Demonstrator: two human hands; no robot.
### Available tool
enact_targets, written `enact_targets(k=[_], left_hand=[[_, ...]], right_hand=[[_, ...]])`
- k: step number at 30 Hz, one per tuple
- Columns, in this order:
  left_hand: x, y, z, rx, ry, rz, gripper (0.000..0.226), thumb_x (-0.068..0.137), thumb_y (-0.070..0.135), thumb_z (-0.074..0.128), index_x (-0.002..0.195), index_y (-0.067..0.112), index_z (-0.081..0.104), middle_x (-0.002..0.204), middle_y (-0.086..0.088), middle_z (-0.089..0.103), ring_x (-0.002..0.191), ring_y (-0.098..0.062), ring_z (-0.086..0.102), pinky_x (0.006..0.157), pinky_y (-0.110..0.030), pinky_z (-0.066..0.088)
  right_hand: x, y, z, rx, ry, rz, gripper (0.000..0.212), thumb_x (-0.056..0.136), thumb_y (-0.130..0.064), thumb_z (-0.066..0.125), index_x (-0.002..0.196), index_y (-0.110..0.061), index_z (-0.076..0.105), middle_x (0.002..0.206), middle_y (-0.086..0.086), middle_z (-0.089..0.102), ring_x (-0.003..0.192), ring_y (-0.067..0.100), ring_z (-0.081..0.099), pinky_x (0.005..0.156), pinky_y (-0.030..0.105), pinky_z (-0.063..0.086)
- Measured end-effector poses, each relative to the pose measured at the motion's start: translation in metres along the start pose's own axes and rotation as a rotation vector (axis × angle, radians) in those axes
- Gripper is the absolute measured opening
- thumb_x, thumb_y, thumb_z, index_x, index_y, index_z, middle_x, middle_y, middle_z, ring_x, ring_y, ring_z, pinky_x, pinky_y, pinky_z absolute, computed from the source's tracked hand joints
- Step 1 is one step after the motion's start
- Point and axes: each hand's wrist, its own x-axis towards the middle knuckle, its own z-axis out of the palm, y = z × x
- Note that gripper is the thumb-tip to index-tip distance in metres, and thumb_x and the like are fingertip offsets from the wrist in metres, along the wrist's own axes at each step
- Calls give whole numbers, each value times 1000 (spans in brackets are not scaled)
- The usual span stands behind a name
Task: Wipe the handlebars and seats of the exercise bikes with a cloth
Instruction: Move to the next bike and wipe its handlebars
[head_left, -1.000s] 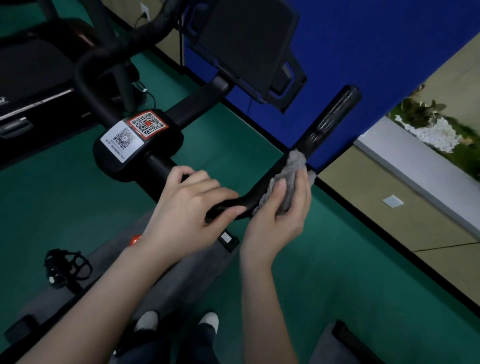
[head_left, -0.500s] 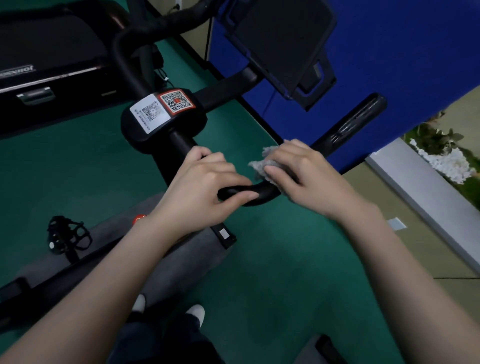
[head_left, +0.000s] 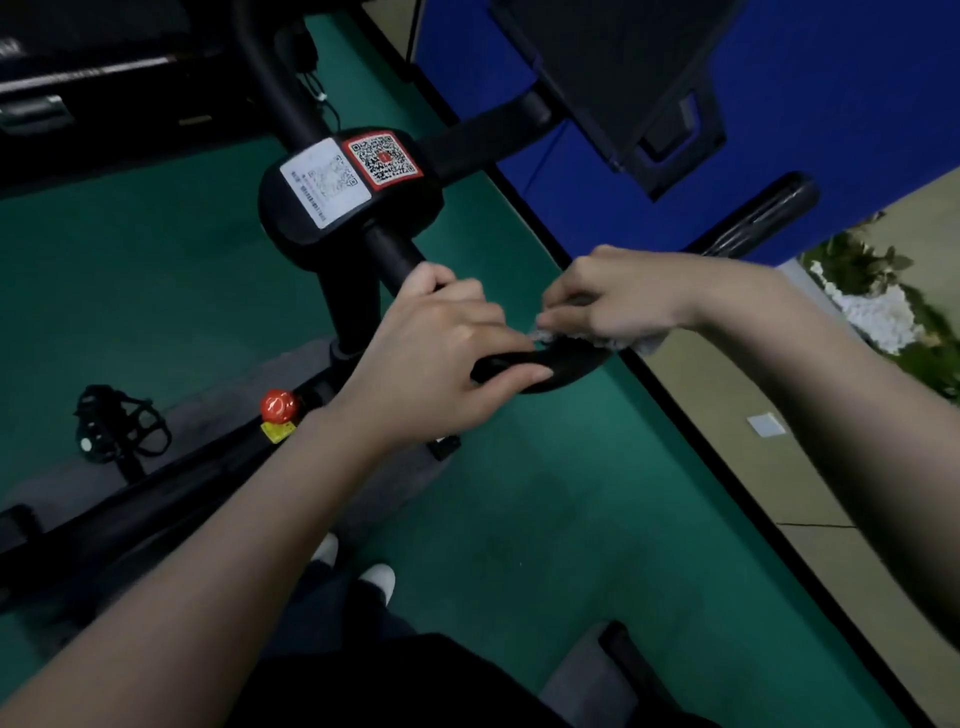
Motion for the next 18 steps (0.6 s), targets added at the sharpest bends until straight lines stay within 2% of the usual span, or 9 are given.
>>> enact_targets(k=[3, 4, 7, 9, 11, 13, 15, 18], left_hand=[[-1, -1, 1, 1, -9, -1, 37, 92, 51, 48, 93, 25, 75, 71, 9, 65, 74, -17, 55, 82, -36, 31], [-1, -2, 1, 2, -12, -2, 37, 92, 51, 48, 92, 25, 74, 71, 9, 65, 74, -16, 55, 82, -35, 31], [0, -2, 1, 21, -16, -7, 37, 92, 51, 48, 92, 25, 74, 71, 8, 64, 75, -17, 55, 82, -34, 30], [0, -3, 1, 29, -19, -8, 37, 91, 52, 47, 91, 25, 73, 71, 8, 63, 75, -18, 55, 83, -35, 30], [0, -3, 1, 25, -24, -10, 37, 91, 51, 47, 90, 25, 73, 70, 8, 63, 74, -18, 55, 83, -35, 31], [1, -3, 0, 23, -26, -8, 37, 91, 51, 47, 88, 24, 73, 70, 8, 63, 73, -18, 55, 83, -35, 31], [1, -4, 0, 18, -32, -13, 37, 91, 50, 49, 87, 23, 74, 70, 8, 64, 73, -18, 55, 83, -35, 31], [1, -3, 0, 28, -46, -26, 36, 91, 49, 49, 86, 23, 73, 70, 7, 64, 72, -18, 55, 84, -36, 32]], right_hand=[[3, 4, -12, -84, -71, 80, 26, 95, -40, 51, 80, -26, 67, 73, 6, 66, 69, 28, 66, 60, 39, 56], [2, 5, -13, -77, -59, 95, 26, 94, -40, 52, 82, -25, 68, 72, 6, 66, 68, 27, 66, 58, 39, 56], [-4, 2, -2, 41, 76, 39, 28, 92, -40, 55, 74, -22, 65, 53, 0, 59, 45, 16, 58, 39, 24, 45], [-9, 1, 10, 20, 164, -42, 29, 94, -38, 52, 69, -25, 60, 52, -1, 57, 42, 15, 58, 40, 25, 44], [-13, 8, 15, -59, 267, -100, 28, 96, -37, 49, 73, -24, 61, 65, 1, 63, 58, 19, 62, 56, 31, 46], [-17, 20, 18, -135, 436, -116, 31, 98, -33, 47, 85, -14, 67, 80, 4, 66, 77, 24, 60, 74, 34, 45], [-22, 27, 28, -127, 638, -103, 33, 99, -27, 44, 88, -6, 66, 84, 9, 66, 82, 30, 57, 82, 36, 42], [-25, 21, 62, -9, 920, -64, 23, 98, -17, 49, 90, -3, 66, 92, 9, 66, 94, 26, 57, 98, 40, 39]])
